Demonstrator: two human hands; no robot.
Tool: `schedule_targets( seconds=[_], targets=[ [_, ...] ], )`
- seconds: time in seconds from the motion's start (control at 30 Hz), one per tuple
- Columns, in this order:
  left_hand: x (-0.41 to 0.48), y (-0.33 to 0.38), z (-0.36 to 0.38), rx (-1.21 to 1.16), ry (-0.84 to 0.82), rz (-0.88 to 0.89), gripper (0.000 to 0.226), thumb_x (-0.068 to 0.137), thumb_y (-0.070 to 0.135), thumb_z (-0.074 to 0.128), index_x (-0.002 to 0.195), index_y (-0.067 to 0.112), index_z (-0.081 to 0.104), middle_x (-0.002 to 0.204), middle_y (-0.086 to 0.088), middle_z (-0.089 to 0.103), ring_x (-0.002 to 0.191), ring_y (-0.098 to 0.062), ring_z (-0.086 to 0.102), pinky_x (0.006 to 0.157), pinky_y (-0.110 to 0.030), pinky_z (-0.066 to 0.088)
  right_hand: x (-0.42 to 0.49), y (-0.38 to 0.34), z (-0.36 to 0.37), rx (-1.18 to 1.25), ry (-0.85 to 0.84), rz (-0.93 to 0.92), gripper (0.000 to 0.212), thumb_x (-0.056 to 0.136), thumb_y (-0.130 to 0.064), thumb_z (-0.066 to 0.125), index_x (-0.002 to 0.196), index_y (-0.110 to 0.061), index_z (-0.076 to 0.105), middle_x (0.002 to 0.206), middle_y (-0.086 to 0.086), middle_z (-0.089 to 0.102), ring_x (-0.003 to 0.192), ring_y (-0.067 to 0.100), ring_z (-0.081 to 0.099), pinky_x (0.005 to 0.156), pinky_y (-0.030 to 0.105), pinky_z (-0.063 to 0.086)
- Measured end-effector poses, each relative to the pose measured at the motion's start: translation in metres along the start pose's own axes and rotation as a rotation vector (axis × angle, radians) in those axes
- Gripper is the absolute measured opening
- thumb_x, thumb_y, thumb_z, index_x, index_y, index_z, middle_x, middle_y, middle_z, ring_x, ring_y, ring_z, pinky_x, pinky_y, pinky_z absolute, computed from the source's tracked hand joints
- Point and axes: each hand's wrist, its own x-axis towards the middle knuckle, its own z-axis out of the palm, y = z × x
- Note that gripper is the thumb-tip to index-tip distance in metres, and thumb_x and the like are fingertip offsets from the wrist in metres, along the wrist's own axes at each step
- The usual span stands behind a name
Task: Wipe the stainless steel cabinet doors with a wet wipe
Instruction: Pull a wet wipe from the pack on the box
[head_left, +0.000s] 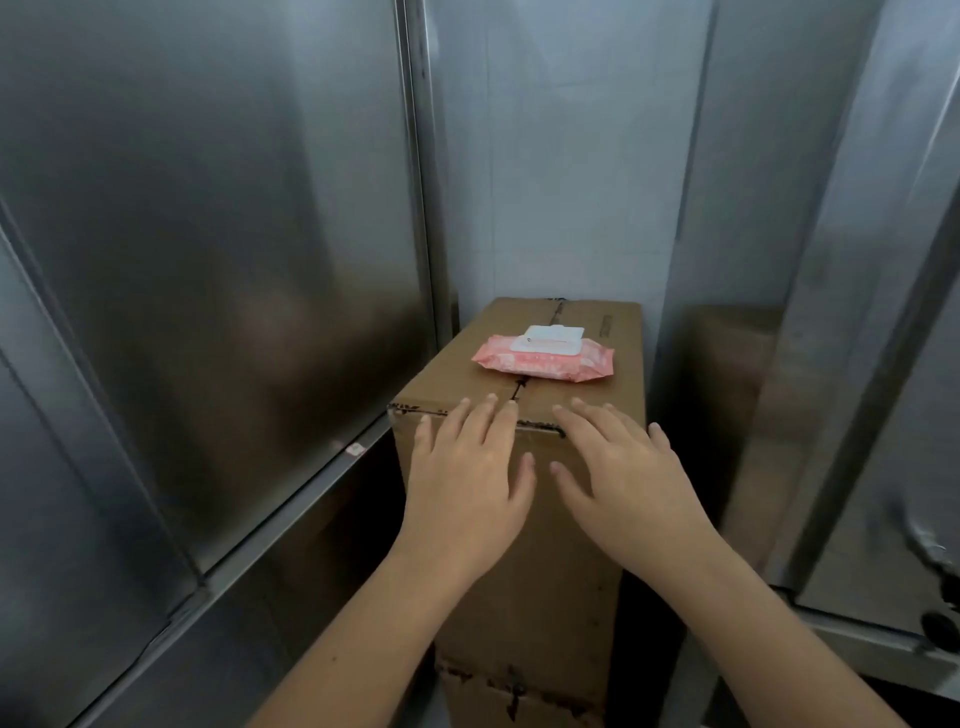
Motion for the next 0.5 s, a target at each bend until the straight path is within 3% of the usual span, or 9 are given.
schedule_targets(
  seconds=[0.17, 0.33, 0.5],
  targets=[
    [0.057, -0.031, 0.027, -0.071, 0.013, 0.03, 0.053, 0.1, 0.041, 0.034, 0.15, 0.025, 0.025, 0.155, 0.006, 0.025, 0.144, -0.013, 0.016, 0.116, -0.038, 0.002, 0.053, 0.001, 0.021, 0.027, 0.005, 0.073, 0.054, 0.096, -0.036, 0.044, 0.147, -0.025, 0.03, 0.153, -0.007, 0.029, 0.142, 0.014, 0.022, 0.114, 0.045, 0.016],
    [0.11, -0.067, 0.052, -0.113, -0.012, 0.101, 0.051, 0.1, 0.038, 0.038, 0.148, 0.022, 0.031, 0.152, 0.002, 0.032, 0.143, -0.017, 0.021, 0.115, -0.04, 0.005, 0.107, 0.002, 0.049, -0.044, -0.013, 0.124, 0.055, 0.098, -0.04, 0.036, 0.149, -0.028, 0.02, 0.154, -0.009, 0.022, 0.142, 0.011, 0.017, 0.114, 0.038, 0.013],
    [0.158, -0.092, 0.072, -0.054, -0.081, 0.171, 0.053, 0.101, 0.042, 0.028, 0.15, 0.027, 0.018, 0.157, 0.006, 0.019, 0.144, -0.013, 0.01, 0.116, -0.038, 0.002, 0.145, -0.004, 0.071, -0.039, 0.008, 0.2, 0.051, 0.099, -0.04, 0.035, 0.147, -0.032, 0.022, 0.154, -0.011, 0.024, 0.14, 0.009, 0.02, 0.114, 0.035, 0.014]
  ],
)
